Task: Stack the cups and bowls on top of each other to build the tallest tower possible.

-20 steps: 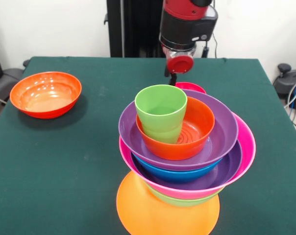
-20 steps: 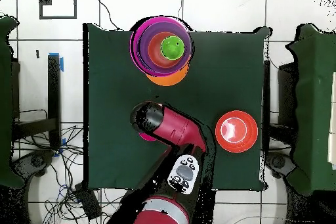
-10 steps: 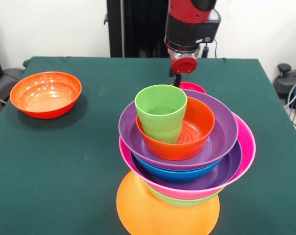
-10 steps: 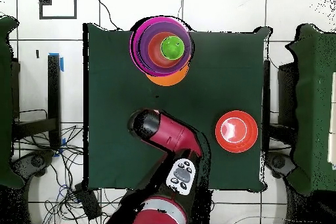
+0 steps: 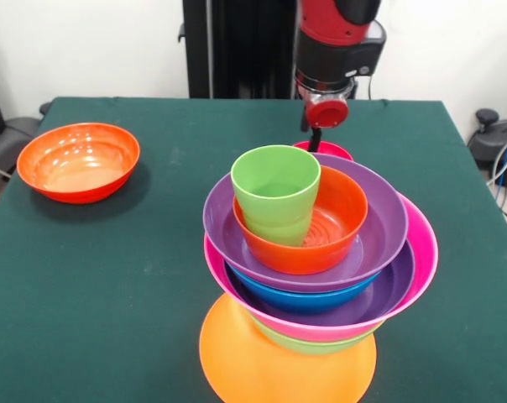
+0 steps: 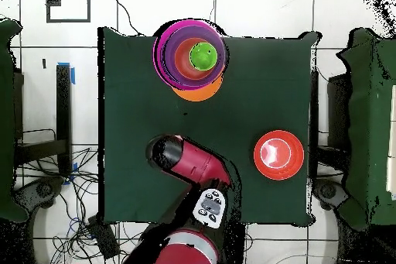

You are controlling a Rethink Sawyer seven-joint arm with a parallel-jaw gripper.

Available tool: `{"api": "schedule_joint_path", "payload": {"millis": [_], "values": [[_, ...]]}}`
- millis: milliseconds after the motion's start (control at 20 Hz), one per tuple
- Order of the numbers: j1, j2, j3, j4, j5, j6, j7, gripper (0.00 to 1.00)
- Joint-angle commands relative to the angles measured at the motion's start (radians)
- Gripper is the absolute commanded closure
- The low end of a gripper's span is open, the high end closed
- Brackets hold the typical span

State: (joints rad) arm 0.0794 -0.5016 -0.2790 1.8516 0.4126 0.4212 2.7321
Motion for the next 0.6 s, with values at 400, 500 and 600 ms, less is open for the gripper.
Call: {"api": "schedule_joint_path", "payload": {"millis": [400,500,600], "values": [[-0.027,0.097,0.186,0.100,0.022,-0.184,0.122,0.00],[-0.031,0.104,0.186,0.098,0.019,-0.188,0.118,0.00],[-0.037,0.113,0.186,0.097,0.017,-0.196,0.114,0.00]]}}
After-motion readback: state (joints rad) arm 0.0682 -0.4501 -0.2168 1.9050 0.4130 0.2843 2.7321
